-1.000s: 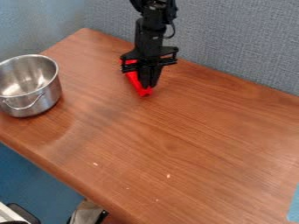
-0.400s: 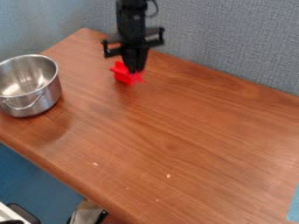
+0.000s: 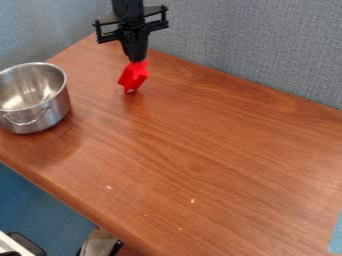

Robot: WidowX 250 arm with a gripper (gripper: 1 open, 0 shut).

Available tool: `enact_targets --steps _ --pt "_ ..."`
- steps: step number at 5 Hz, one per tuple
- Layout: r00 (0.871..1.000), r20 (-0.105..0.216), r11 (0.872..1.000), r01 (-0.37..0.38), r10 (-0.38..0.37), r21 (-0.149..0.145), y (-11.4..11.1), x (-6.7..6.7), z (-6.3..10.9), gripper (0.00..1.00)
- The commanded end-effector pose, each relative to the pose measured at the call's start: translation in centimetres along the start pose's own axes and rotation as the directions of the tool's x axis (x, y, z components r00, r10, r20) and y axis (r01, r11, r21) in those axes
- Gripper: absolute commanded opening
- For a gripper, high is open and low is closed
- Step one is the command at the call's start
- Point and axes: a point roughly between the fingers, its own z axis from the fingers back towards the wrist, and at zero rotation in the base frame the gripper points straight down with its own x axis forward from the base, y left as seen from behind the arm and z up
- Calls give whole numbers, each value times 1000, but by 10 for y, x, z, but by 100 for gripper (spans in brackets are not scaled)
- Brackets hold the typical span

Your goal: Move the red object from the metal pot to the table

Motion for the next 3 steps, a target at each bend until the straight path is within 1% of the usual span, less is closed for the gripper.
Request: enact_targets --steps 1,2,3 --pt "999 54 1000 -5 6 -5 0 16 -3 0" --pt "998 57 999 36 -36 -6 -2 11 7 0" --pt "997 68 999 43 -43 2 -5 21 1 100"
